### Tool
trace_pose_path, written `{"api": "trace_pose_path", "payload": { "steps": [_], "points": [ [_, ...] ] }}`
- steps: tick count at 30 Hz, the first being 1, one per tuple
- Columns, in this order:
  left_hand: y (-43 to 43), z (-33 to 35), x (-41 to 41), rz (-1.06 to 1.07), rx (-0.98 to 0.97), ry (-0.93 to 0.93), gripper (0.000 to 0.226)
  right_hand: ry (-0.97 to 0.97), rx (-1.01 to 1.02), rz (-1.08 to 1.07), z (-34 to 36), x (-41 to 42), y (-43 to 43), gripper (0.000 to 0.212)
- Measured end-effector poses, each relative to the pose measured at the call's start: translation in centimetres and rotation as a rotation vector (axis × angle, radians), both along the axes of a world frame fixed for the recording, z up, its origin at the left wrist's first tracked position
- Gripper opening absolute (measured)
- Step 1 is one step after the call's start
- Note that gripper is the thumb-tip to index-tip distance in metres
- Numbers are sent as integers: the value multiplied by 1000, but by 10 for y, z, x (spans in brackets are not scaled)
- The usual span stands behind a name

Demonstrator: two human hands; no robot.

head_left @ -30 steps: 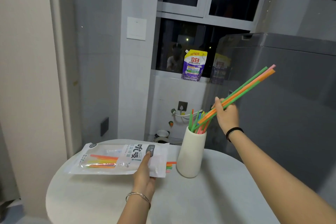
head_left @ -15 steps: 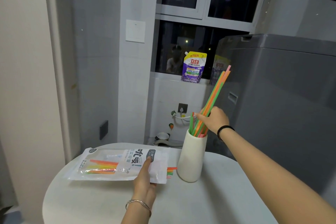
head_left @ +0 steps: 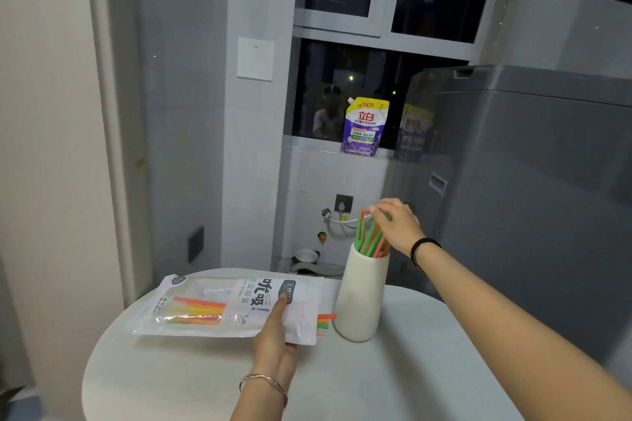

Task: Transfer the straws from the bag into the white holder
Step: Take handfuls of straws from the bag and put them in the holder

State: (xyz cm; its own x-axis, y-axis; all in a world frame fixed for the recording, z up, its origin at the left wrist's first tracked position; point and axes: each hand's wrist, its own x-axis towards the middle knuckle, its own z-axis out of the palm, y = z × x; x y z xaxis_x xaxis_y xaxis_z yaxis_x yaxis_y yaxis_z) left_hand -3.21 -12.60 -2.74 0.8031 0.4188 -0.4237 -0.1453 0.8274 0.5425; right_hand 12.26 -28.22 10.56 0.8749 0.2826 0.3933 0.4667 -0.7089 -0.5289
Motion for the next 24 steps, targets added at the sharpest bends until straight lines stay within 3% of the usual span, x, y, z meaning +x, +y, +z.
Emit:
{"api": "trace_pose_path", "payload": {
  "steps": [3,7,9,11,15,17,19,21,24],
  "points": [
    [1,1,1,4,-17,-2,51,2,103,45,-1,-5,1,40],
    [-1,2,1,6,-16,-21,51,-10,-229,46,-9,-8,-1,46],
    [-2,3,0,3,-7,-33,51,-56,-250,24,-9,-12,-1,47],
    [-2,4,-2,0,-9,-40,51,-143,-115,0,-9,-21,2,47],
    [0,6,-1,7,-11,-37,50,-283,517,32,-23,-67,16,24],
    [0,6,-2,10,-4,-41,49,-240,768,12,-42,-95,26,15],
    [-1,6,-4,-10,39,-38,48,-24,951,-45,-71,-115,38,13],
    [-2,6,-5,-2,104,-12,47,360,1051,-84,-101,-128,49,22],
    [-5,5,-7,60,250,37,42,960,1378,-5,-123,-139,59,40]
  ]
}}
